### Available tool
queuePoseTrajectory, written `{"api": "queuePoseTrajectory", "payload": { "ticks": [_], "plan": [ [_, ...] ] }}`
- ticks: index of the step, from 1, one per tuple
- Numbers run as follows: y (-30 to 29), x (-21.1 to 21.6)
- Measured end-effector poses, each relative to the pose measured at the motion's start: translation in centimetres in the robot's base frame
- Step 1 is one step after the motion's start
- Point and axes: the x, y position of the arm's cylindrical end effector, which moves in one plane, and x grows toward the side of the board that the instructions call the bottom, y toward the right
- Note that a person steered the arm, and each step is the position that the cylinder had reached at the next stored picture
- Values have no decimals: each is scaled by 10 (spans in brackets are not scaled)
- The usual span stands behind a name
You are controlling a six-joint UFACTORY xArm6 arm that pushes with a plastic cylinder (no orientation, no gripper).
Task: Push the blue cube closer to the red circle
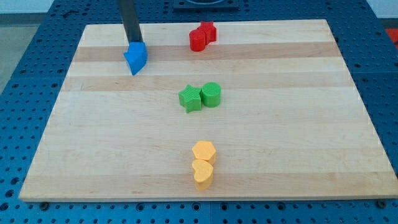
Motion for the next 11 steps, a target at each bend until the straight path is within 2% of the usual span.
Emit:
{"api": "queuePoseTrajectory", "payload": {
  "ticks": [3,4,5,6,7,8,9,10,11],
  "plan": [
    [70,38],
    [66,28],
    [18,-2],
    [-17,-6],
    [-25,29],
    [0,60],
    [67,67],
    [97,67],
    [92,73]
  ]
}}
